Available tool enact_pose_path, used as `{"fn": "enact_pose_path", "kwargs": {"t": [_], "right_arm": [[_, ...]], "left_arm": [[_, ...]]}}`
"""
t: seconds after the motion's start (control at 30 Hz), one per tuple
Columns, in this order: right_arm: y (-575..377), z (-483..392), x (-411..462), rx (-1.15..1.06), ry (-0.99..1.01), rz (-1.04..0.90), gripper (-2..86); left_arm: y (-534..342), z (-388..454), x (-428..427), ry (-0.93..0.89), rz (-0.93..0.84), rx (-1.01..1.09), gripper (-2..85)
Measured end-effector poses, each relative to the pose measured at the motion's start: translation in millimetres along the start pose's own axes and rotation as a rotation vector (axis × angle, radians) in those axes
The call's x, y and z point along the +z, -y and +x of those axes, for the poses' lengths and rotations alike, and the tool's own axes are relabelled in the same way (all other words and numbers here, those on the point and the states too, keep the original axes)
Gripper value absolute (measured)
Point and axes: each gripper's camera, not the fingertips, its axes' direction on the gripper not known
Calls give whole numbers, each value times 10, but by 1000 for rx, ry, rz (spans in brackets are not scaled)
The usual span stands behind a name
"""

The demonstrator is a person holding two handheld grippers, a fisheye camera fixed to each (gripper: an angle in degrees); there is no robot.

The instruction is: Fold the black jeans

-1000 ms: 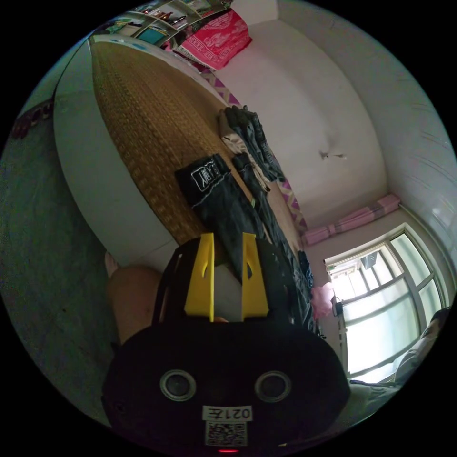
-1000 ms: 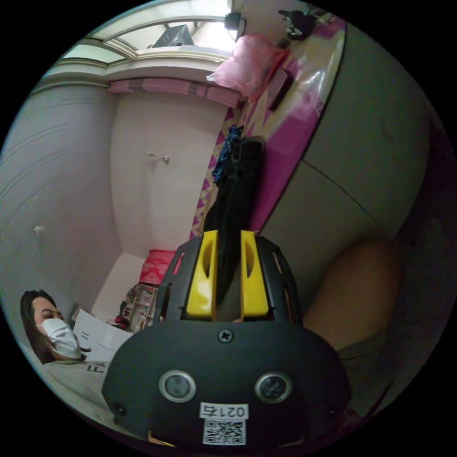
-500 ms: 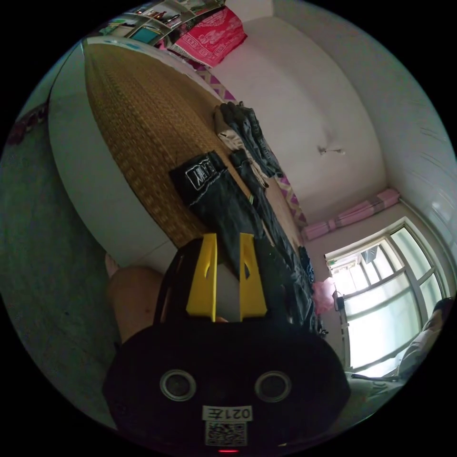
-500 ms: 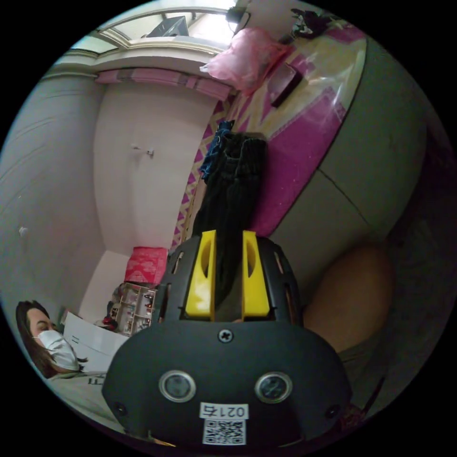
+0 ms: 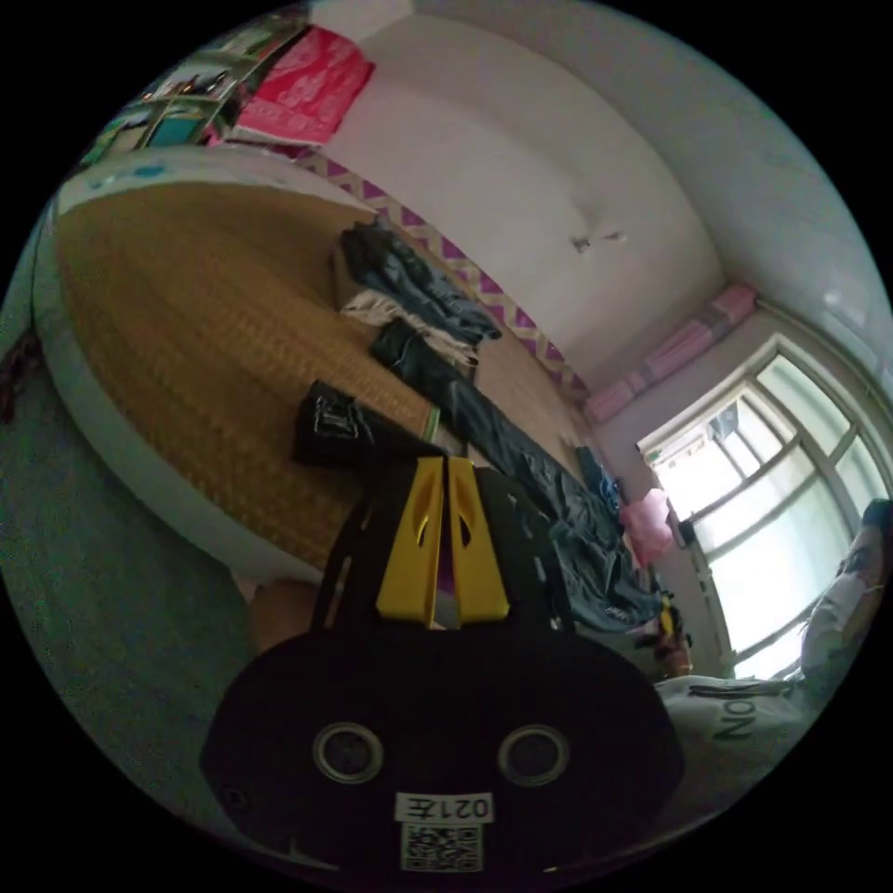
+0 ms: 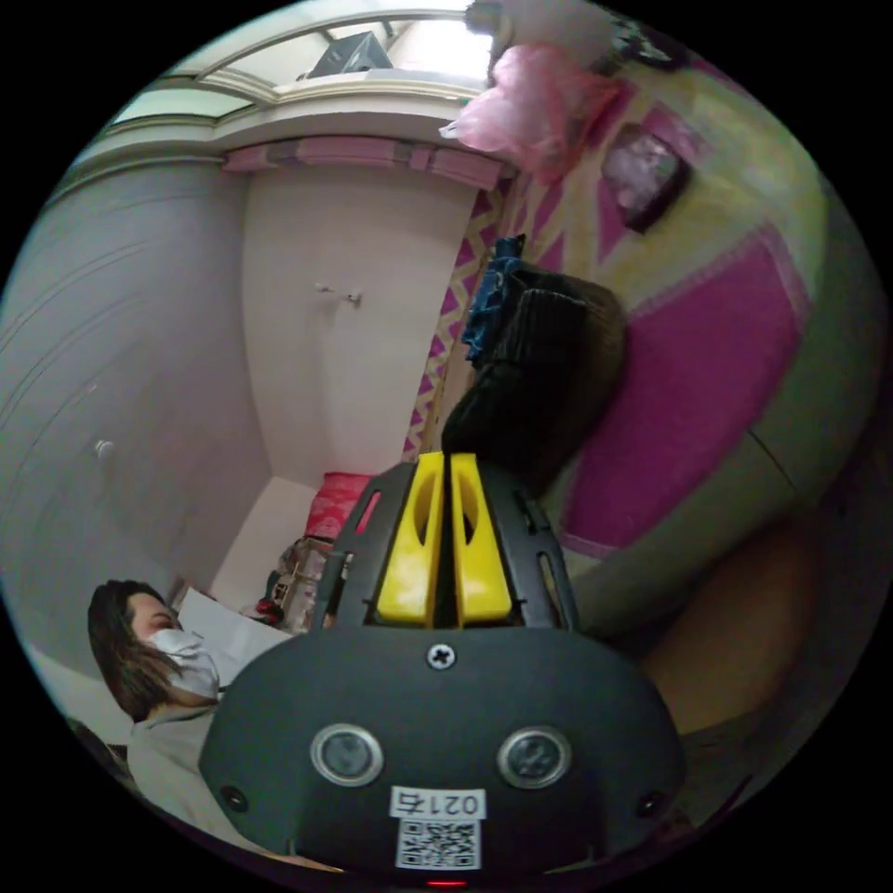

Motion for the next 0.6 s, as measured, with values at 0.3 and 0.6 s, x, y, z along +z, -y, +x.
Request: {"fn": "enact_pose_path", "kwargs": {"t": [0.3,0.6], "right_arm": [[1569,-754,1027,-95,-51,-155,0],[2661,-427,2139,71,-192,-202,48]], "left_arm": [[1801,1064,1262,162,-192,244,-9],[2581,921,3146,269,-365,173,1]]}}
